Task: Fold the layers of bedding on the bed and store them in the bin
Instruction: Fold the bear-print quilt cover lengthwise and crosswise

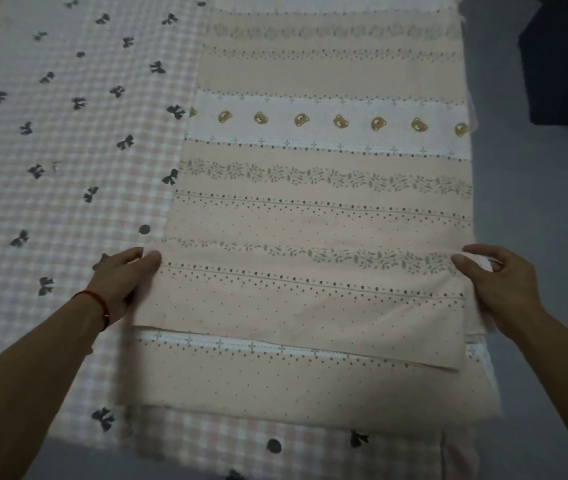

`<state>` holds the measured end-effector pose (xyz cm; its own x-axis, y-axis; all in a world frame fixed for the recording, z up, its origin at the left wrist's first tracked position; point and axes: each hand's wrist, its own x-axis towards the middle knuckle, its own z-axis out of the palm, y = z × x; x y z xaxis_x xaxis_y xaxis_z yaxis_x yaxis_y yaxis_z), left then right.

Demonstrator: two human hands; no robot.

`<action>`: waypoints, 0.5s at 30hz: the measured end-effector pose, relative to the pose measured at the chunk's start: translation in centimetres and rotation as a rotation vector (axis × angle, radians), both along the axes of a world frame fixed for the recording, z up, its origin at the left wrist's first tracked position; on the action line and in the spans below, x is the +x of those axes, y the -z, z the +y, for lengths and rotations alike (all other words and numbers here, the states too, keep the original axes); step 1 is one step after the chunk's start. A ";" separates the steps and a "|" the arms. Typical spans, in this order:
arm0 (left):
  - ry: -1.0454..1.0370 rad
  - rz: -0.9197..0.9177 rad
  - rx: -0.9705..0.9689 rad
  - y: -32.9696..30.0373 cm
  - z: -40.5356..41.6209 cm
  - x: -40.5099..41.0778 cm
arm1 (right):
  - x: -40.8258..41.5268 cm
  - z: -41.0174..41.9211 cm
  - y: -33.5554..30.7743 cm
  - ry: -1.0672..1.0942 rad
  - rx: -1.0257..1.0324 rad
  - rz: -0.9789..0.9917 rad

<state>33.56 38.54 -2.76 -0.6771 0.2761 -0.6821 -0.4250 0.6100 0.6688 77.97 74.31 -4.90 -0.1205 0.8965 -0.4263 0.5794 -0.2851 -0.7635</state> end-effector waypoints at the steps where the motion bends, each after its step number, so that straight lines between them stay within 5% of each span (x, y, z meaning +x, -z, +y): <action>1: -0.016 -0.003 0.012 -0.2 0.3 -0.2 | 0.0 -0.1 0.0 0.006 -0.005 -0.002; 5: -0.070 0.015 0.045 -0.6 1.5 0.0 | 0.1 -0.8 -0.7 0.002 0.070 -0.071; 11: -0.050 0.061 0.047 -0.2 1.9 1.3 | -1.6 -4.9 -1.5 -0.178 0.410 -0.501; 13: -0.010 0.259 -0.097 -0.6 1.9 1.4 | -2.3 -6.4 -1.9 -0.259 0.502 -0.628; 15: 0.126 0.707 -0.388 -1.0 2.2 2.3 | -3.5 -8.0 -2.1 -0.479 0.522 -0.684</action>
<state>35.84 40.70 -1.81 -0.9630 0.2107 -0.1678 0.1055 0.8684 0.4846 74.46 66.34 -2.76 -0.3946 0.9130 -0.1040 0.9098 0.3722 -0.1839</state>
